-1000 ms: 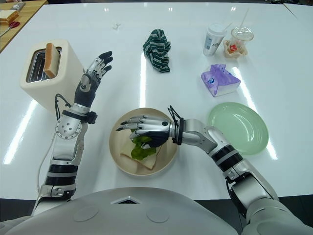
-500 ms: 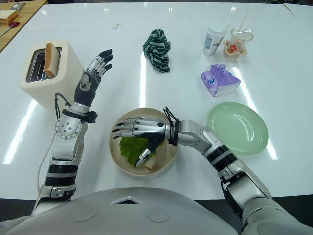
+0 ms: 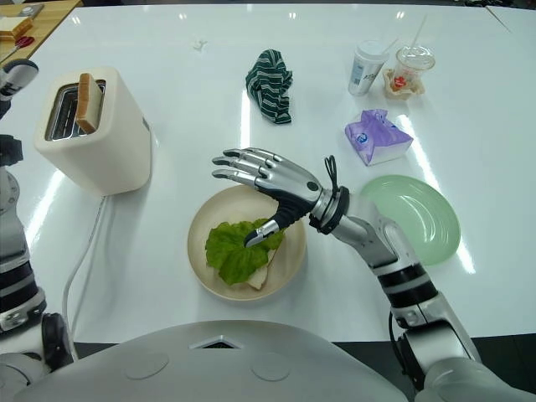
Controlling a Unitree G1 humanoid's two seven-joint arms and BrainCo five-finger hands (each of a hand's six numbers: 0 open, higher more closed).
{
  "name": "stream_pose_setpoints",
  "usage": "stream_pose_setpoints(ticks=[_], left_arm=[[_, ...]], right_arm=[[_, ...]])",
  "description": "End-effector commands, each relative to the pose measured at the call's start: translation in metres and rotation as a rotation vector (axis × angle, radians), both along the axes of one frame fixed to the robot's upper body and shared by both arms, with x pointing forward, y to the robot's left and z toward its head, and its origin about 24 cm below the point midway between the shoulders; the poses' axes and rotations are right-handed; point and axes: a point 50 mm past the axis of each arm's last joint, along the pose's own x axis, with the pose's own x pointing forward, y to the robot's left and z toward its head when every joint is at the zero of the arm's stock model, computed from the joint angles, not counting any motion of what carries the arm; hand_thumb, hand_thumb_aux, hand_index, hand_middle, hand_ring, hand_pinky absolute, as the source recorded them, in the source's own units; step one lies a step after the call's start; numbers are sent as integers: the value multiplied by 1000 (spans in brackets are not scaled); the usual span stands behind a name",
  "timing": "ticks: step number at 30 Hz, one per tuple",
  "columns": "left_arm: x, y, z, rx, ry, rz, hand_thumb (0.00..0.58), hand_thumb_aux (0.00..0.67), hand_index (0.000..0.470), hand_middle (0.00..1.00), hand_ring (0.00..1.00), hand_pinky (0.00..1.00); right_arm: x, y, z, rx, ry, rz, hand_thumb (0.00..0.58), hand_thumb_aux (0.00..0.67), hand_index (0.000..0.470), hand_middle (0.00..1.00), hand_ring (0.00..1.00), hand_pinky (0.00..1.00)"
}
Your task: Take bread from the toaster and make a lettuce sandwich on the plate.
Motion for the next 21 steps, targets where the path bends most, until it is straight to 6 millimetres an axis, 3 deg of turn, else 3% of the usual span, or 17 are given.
stream_pose_setpoints(ticks=[1,7,10,21], left_arm=[[12,29,-40,70,289,219,0,0,0,0,0,0],[30,42,-87,91,537,303,0,0,0,0,0,0],[37,42,-100,91,593,302,0,0,0,0,0,0],[43,44,-99,89,554,309,0,0,0,0,0,0]], right_arm=[[-3,-7,0,63,38,-72,0,0,0,0,0,0],[1,-7,-5,42,32,-109,0,0,0,0,0,0],[0,-4,-8,35,32,-109,0,0,0,0,0,0],[0,-1,-13,36,35,-117,0,0,0,0,0,0]])
